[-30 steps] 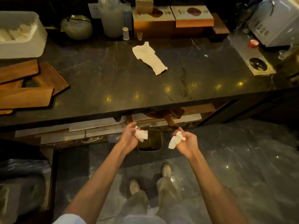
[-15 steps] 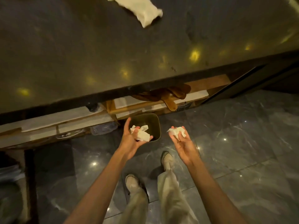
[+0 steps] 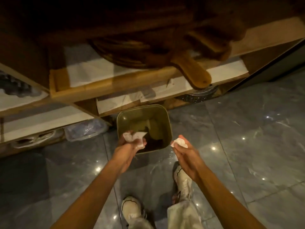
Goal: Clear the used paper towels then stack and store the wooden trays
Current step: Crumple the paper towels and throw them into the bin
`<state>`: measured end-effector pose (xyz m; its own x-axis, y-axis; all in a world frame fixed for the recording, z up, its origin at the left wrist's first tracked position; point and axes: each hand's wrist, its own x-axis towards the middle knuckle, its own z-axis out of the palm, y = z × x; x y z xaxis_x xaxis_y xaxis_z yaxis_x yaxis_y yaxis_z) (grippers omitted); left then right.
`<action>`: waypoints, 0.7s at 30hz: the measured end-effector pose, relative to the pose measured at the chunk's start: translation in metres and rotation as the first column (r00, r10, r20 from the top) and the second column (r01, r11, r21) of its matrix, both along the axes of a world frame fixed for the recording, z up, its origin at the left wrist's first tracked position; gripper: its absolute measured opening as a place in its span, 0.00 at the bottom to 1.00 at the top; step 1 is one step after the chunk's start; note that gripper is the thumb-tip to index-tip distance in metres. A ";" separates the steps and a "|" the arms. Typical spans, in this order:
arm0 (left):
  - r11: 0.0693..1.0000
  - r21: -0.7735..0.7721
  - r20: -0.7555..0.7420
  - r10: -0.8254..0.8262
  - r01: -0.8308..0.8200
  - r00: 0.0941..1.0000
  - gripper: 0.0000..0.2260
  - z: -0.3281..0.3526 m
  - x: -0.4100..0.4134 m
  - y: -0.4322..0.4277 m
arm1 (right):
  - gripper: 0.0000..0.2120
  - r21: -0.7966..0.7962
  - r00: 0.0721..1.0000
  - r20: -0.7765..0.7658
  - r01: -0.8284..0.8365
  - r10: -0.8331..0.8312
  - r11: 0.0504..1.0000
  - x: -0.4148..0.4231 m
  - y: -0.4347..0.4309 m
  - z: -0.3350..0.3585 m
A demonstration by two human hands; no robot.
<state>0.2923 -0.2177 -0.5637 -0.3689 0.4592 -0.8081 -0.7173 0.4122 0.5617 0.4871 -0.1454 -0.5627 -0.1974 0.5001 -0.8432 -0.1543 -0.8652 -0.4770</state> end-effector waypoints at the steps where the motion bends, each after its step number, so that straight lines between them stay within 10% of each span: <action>1: 0.999 0.024 0.027 0.033 -0.033 0.999 0.17 -0.008 -0.004 0.001 | 0.22 0.019 0.999 0.008 -0.037 0.037 0.999 -0.004 0.001 -0.011; 8: 0.971 -0.169 -0.236 -0.206 0.168 0.950 0.08 -0.053 -0.022 0.001 | 0.06 -0.117 0.992 -0.048 0.112 -0.118 0.987 -0.038 0.016 -0.052; 21: 0.917 -0.320 -0.030 -0.261 0.238 0.965 0.11 -0.087 -0.044 0.025 | 0.12 -0.218 0.991 0.128 0.001 0.028 0.976 -0.084 0.037 -0.084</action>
